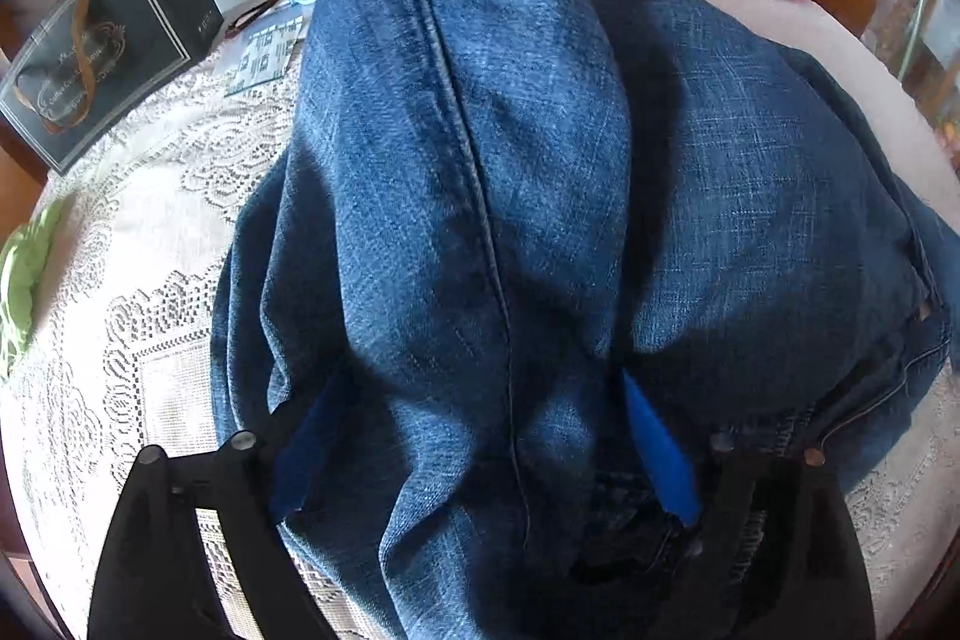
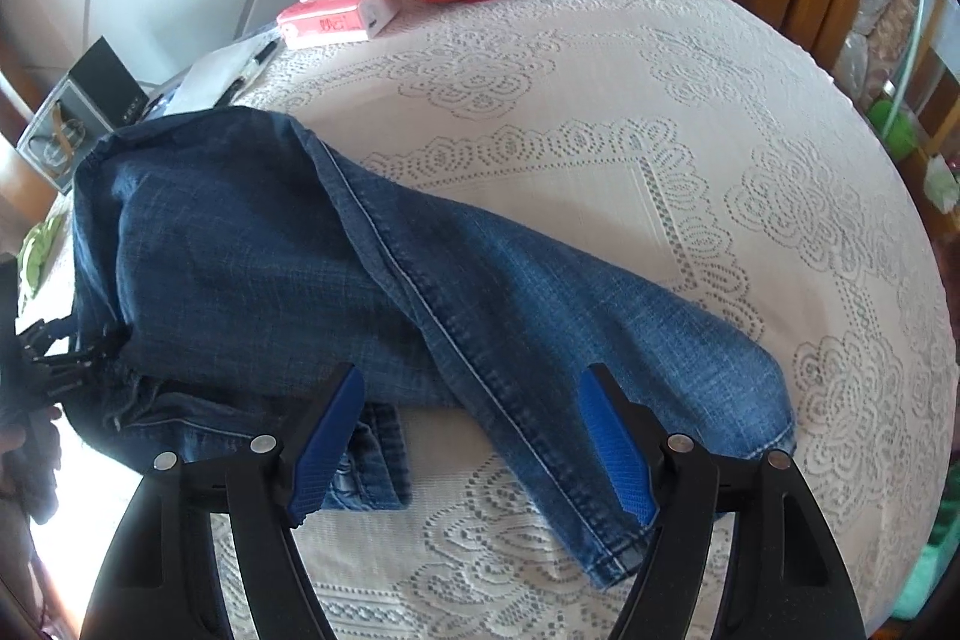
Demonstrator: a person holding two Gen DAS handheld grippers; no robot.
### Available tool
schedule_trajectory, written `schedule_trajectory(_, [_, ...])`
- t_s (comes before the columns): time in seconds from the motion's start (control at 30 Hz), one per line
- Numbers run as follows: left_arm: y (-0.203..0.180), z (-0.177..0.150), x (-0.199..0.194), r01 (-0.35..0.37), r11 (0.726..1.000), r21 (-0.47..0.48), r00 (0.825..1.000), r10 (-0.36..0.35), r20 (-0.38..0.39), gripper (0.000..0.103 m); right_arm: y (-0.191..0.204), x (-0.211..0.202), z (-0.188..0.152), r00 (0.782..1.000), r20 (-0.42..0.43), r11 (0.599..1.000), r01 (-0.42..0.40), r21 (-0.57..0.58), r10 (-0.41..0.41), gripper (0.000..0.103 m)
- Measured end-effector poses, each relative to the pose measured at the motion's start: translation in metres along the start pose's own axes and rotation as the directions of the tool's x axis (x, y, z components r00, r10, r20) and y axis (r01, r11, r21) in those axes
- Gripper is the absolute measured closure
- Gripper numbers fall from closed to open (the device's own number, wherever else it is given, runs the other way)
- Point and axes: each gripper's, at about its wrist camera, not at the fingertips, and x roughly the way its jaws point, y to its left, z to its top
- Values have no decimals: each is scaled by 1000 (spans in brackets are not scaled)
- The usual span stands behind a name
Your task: Fold clothes
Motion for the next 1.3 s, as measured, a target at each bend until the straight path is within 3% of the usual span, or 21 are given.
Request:
schedule_trajectory(0.07, [8,1,-8,6,999,-38,1000,-5,20,39,3,5,-2,1000,-13,1000,-4,-11,4,28])
schedule_trajectory(0.17, [21,0,-22,27,997,-74,999,-23,48,60,10,17,4,1000,-10,999,9,-38,-10,28])
schedule_trajectory(0.23, [29,0,-33,40,995,-93,997,-34,70,63,19,21,13,1000,-4,999,3,-50,-3,27])
schedule_trajectory(0.33, [42,0,-64,60,993,-103,990,-46,133,63,53,20,30,994,6,989,-112,-92,113,27])
schedule_trajectory(0.4, [53,-2,-81,67,991,-112,987,-49,152,62,89,18,42,959,-12,954,-282,-104,282,27])
schedule_trajectory(0.43, [59,-3,-87,63,991,-116,987,-44,156,54,109,19,45,941,-30,935,-337,-113,336,27])
schedule_trajectory(0.47, [66,-6,-94,51,991,-121,986,-31,161,37,128,21,48,920,-48,912,-391,-121,388,27])
schedule_trajectory(0.5, [73,-9,-99,29,991,-127,985,-7,170,27,148,23,50,898,-69,889,-439,-131,434,25])
schedule_trajectory(0.53, [80,-12,-103,11,991,-136,984,13,176,13,172,27,46,888,-101,874,-459,-163,448,23])
schedule_trajectory(0.63, [100,-23,-106,-9,986,-168,983,39,179,11,235,37,31,865,-188,828,-501,-254,466,9])
schedule_trajectory(0.73, [119,-32,-104,-19,981,-194,983,53,175,11,275,45,-5,873,-242,796,-486,-360,423,1])
schedule_trajectory(0.77, [123,-33,-103,-20,980,-199,983,55,172,11,287,54,-20,886,-270,792,-459,-402,376,1])
schedule_trajectory(0.8, [126,-34,-102,-18,979,-204,984,54,171,12,298,61,-34,897,-293,785,-433,-444,330,13])
schedule_trajectory(0.83, [129,-35,-101,-11,979,-206,984,47,172,17,304,65,-43,910,-293,776,-405,-483,293,35])
schedule_trajectory(0.87, [131,-35,-100,-4,979,-204,984,40,173,21,303,59,-46,933,-244,781,-357,-513,266,84])
schedule_trajectory(0.9, [133,-36,-98,3,979,-202,984,33,174,21,303,53,-48,951,-194,784,-307,-539,239,94])
schedule_trajectory(0.93, [133,-35,-98,8,980,-196,983,28,179,21,300,45,-49,965,-144,789,-262,-556,219,95])
schedule_trajectory(1.03, [127,-28,-99,38,985,-167,978,-3,207,21,252,-13,-24,959,-2,854,-253,-454,283,98])
schedule_trajectory(1.1, [119,-22,-99,72,986,-150,975,-38,217,21,197,-63,-9,956,149,910,-182,-372,252,99])
schedule_trajectory(1.2, [96,-8,-95,120,985,-125,971,-89,223,21,102,-132,2,932,338,978,-65,-197,130,99])
schedule_trajectory(1.3, [61,7,-88,160,984,-76,964,-140,224,19,3,-166,1,917,397,999,41,11,-42,99])
